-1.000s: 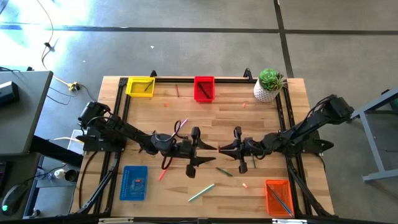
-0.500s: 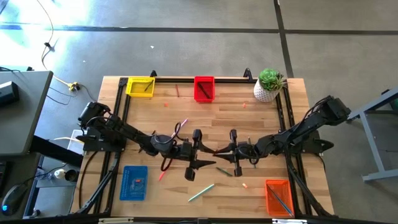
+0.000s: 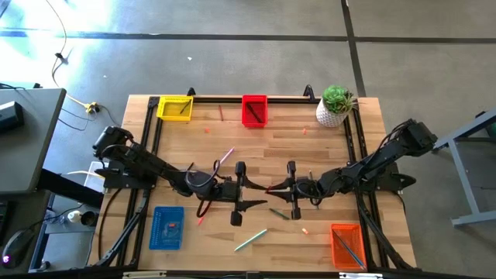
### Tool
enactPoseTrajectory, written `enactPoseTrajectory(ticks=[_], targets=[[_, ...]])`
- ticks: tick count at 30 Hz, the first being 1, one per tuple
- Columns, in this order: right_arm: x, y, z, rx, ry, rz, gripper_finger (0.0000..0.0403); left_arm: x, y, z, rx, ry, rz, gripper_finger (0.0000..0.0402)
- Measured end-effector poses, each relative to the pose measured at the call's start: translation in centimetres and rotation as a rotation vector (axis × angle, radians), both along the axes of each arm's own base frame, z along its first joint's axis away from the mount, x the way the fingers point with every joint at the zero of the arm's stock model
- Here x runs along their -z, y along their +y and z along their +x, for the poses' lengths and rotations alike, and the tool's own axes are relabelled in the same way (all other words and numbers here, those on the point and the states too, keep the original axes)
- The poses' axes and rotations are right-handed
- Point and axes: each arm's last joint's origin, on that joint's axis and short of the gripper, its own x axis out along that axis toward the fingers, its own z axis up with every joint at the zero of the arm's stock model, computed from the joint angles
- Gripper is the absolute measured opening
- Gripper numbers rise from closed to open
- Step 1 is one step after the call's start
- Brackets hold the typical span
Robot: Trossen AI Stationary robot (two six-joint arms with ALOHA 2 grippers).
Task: Sort crayons/erasers/pens/pencils in bins
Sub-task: Put the bottom red crayon into the yellow bin
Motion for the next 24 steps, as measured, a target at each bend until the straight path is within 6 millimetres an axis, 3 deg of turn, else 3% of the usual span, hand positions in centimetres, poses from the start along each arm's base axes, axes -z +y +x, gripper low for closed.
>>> enactPoseTrajectory(ticks=[9, 14, 24], targets=[[0.1, 0.0, 0.0, -0.001, 0.006, -0.003, 0.0012, 0.1, 0.5, 0.0, -0.035, 0.04, -0.054, 0.0167], [0.1, 0.0, 0.0, -0.003, 0.007, -0.003, 0.0012, 0.2, 1.4, 0.3, 0.041, 0.036, -0.076, 0.0171], [0.1, 0.0, 0.0, -0.014, 0.006, -0.004, 0.0012, 0.7, 1.6, 0.8, 0.087, 0.01, -0.051, 0.0106]])
